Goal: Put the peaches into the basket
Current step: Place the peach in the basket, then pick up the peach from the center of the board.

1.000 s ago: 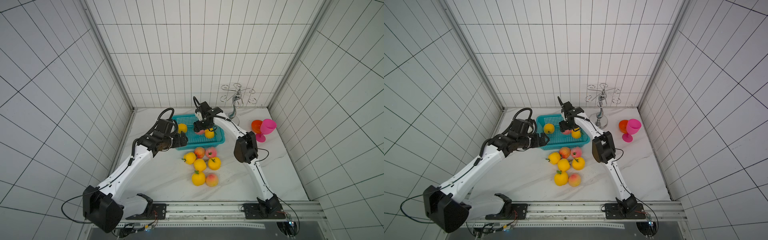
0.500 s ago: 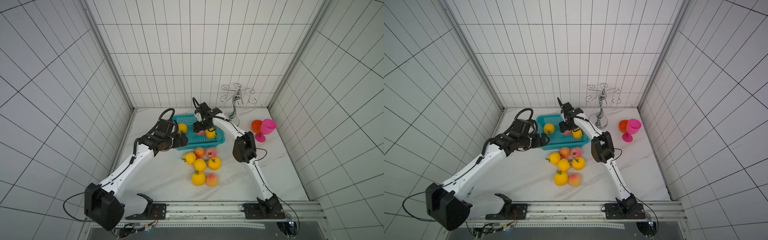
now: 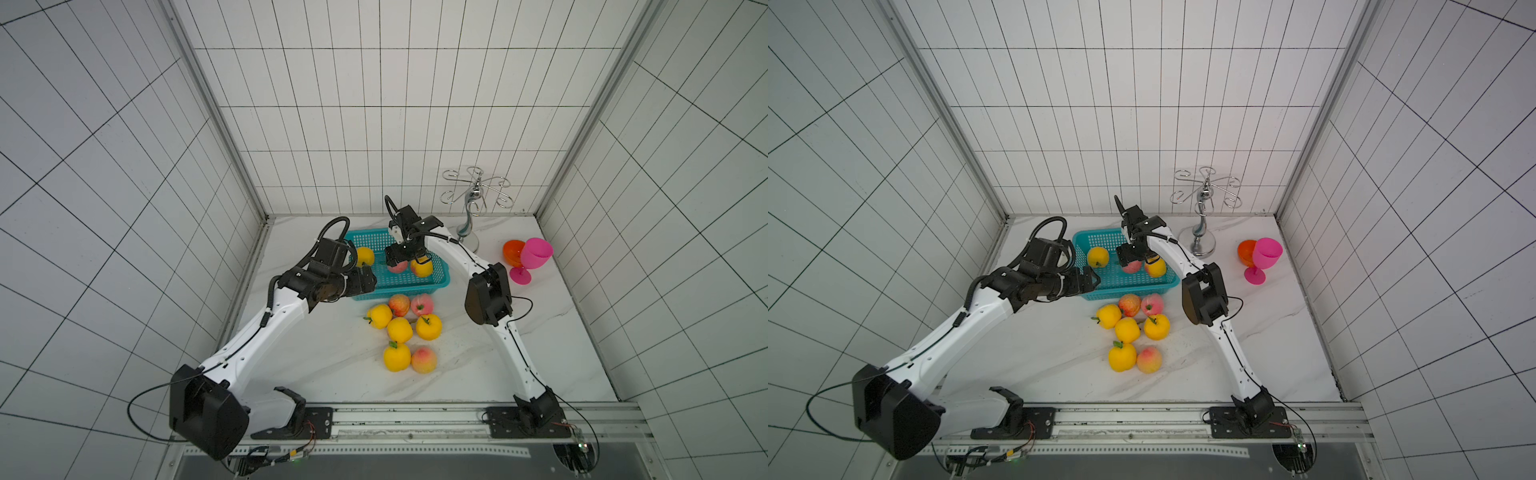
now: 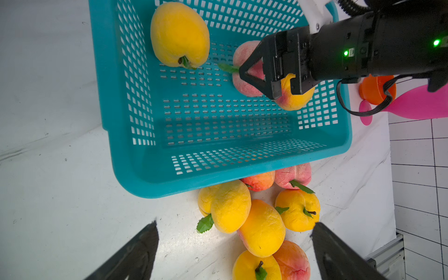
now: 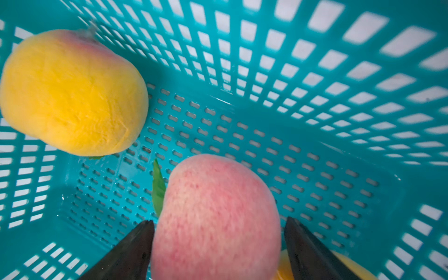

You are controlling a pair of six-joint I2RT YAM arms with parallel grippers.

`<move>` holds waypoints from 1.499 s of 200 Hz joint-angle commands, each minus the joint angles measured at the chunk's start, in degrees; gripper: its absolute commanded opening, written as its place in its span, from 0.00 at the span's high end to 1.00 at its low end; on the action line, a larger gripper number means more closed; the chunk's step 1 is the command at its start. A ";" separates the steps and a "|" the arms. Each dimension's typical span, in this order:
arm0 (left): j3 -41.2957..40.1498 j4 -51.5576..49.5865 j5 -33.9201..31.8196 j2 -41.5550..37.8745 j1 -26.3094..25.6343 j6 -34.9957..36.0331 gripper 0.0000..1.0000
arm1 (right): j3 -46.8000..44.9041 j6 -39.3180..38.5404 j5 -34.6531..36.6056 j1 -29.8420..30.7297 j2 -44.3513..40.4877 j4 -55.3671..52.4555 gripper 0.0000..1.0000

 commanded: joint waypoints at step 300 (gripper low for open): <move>-9.47 -4.04 3.95 -12.46 -5.83 -1.17 0.02 | -54.96 22.20 16.60 14.64 -65.27 -2.80 0.06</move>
